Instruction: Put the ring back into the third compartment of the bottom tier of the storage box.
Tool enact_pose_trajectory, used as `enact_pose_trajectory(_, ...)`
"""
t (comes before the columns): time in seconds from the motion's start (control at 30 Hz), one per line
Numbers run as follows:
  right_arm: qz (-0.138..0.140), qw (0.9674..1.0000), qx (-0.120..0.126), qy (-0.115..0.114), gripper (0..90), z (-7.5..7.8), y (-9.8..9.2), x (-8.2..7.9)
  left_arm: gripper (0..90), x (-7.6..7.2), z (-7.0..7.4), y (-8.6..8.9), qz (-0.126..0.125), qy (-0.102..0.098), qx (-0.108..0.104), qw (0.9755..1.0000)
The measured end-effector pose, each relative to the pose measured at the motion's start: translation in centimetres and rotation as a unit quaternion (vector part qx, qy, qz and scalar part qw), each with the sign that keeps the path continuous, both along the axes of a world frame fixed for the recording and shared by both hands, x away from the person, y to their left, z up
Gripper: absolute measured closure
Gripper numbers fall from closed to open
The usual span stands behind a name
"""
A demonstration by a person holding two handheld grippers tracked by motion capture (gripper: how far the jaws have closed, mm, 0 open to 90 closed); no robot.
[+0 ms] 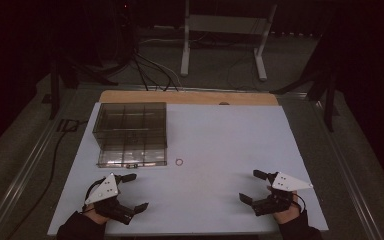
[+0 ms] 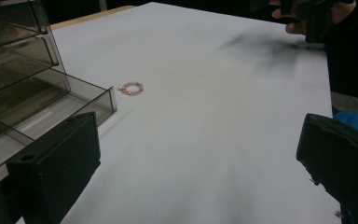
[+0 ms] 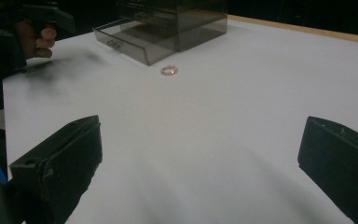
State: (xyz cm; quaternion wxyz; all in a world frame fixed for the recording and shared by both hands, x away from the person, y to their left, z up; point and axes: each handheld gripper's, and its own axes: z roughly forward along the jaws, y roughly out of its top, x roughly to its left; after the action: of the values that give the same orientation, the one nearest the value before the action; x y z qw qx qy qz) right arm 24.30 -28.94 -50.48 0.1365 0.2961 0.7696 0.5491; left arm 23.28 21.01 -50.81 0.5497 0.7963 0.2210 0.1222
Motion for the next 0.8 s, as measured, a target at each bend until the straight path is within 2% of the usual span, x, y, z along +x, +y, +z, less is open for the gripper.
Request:
enact_pose_trajectory(0.17,-0.009,0.9999,-0.006,0.012,0.0,-0.34,-0.29,0.13,0.6,0.05,0.19,-0.14,0.002,-0.004,0.000,1.0000)
enact_pose_trajectory(0.27,-0.008,0.9998,-0.001,0.017,0.0,-0.38,-0.43,0.16,0.6,0.05,0.14,-0.24,0.000,-0.005,0.002,1.0000)
enact_pose_trajectory(0.3,-0.004,0.9996,0.002,0.027,0.0,-0.28,-0.46,0.23,0.6,0.06,0.10,-0.19,0.001,-0.003,-0.002,1.0000)
enact_pose_trajectory(0.43,0.001,0.9990,-0.004,0.046,0.0,-0.26,-0.27,0.32,0.5,-0.04,-0.03,0.07,0.005,0.001,-0.010,0.9999)
enact_pose_trajectory(0.73,0.004,0.9989,-0.007,0.047,0.0,0.36,0.12,0.19,0.6,-0.10,-0.26,0.21,0.003,-0.001,-0.009,1.0000)
enact_pose_trajectory(0.8,0.006,0.9982,-0.025,0.055,0.0,0.21,0.50,0.25,0.6,-0.02,-0.24,0.29,0.003,0.000,-0.012,0.9999)
